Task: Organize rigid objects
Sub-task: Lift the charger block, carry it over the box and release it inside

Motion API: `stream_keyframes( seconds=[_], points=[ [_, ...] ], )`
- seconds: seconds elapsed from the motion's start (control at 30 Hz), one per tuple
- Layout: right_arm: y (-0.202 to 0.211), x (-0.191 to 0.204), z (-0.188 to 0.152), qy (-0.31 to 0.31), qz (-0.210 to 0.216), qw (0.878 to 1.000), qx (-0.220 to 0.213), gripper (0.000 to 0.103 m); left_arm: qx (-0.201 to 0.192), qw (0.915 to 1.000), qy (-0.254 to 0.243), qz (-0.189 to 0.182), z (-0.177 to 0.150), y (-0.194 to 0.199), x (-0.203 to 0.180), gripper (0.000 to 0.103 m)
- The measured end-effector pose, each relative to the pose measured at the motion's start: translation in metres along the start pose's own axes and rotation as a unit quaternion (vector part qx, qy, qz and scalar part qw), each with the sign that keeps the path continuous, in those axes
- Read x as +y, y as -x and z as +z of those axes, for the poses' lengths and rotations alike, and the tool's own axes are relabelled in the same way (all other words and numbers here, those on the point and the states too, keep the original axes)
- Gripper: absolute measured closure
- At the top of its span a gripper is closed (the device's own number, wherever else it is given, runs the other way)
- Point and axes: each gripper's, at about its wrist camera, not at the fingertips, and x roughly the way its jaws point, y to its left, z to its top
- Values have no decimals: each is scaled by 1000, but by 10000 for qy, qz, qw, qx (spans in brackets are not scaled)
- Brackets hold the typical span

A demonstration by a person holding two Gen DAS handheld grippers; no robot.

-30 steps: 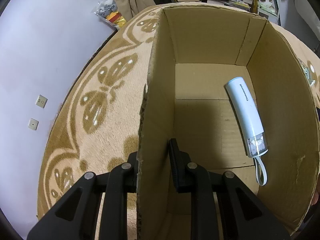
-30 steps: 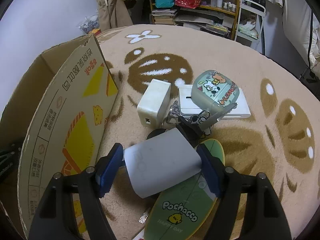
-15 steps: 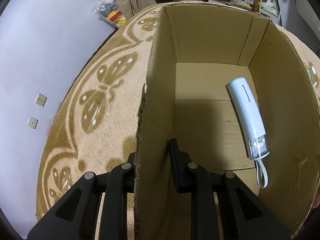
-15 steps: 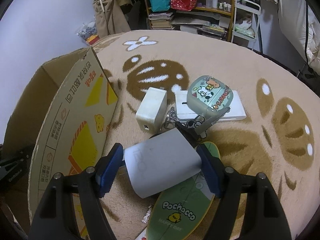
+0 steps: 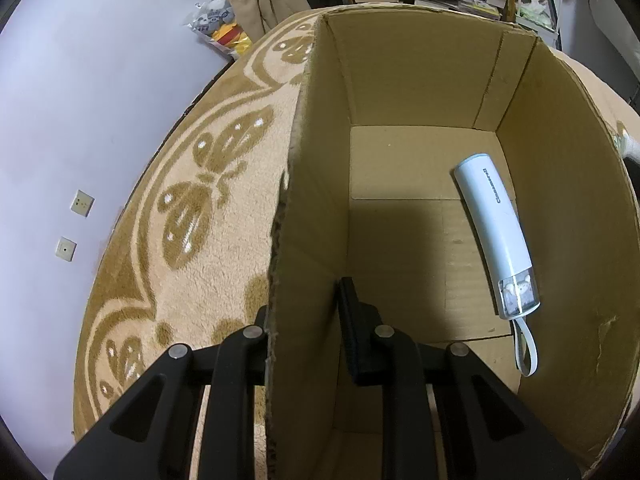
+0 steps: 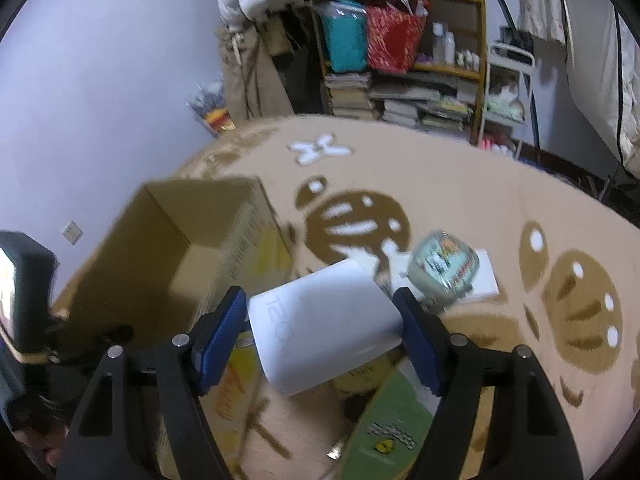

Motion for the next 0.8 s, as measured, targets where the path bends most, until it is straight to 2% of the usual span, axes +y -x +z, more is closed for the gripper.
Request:
stream_keyframes(
  seconds=[0.07, 0.17, 0.2, 0.37, 0.57, 0.67, 0.8],
  points=[
    [2, 6, 5, 54, 57, 9999, -116, 23, -6, 10000, 4, -2, 0, 0, 0, 83],
    [5, 14, 11, 176, -86, 9993, -303, 34, -11, 10000, -4, 10, 0, 0, 0, 83],
    [6, 15, 14, 184, -129, 9990, -376, 35, -12, 10000, -5, 42, 0, 0, 0, 83],
    [1, 5, 18, -16, 42, 9995, -317, 36, -27, 10000, -11, 66, 1, 1, -2, 83],
    [9, -5, 19, -132, -167, 9987, -462, 36, -4, 10000, -23, 74, 1, 1, -4, 83],
    [20, -7, 22, -192, -152, 9972, -703, 36, -4, 10000, -5, 62, 2, 1, -3, 83],
    [37, 1, 29, -167, 174, 9927, -1181, 36, -17, 10000, -21, 66, 2, 1, -3, 83]
  ],
)
